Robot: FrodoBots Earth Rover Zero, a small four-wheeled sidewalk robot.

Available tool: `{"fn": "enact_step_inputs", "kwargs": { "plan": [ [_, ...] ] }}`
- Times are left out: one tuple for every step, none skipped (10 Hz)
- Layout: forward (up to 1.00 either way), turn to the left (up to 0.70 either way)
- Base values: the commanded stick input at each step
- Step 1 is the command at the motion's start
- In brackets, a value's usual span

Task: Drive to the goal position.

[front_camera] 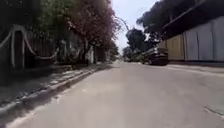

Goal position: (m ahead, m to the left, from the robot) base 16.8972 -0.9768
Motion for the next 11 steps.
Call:
{"fn": "enact_step_inputs", "kwargs": {
  "plan": [
    [1.0, 0.02],
    [1.0, 0.02],
    [1.0, 0.02],
    [1.0, 0.02],
    [1.0, 0.02],
    [1.0, 0.02],
    [1.0, 0.02],
    [1.0, 0.02],
    [1.0, 0.02],
    [1.0, -0.03],
    [1.0, -0.36]
  ]
}}
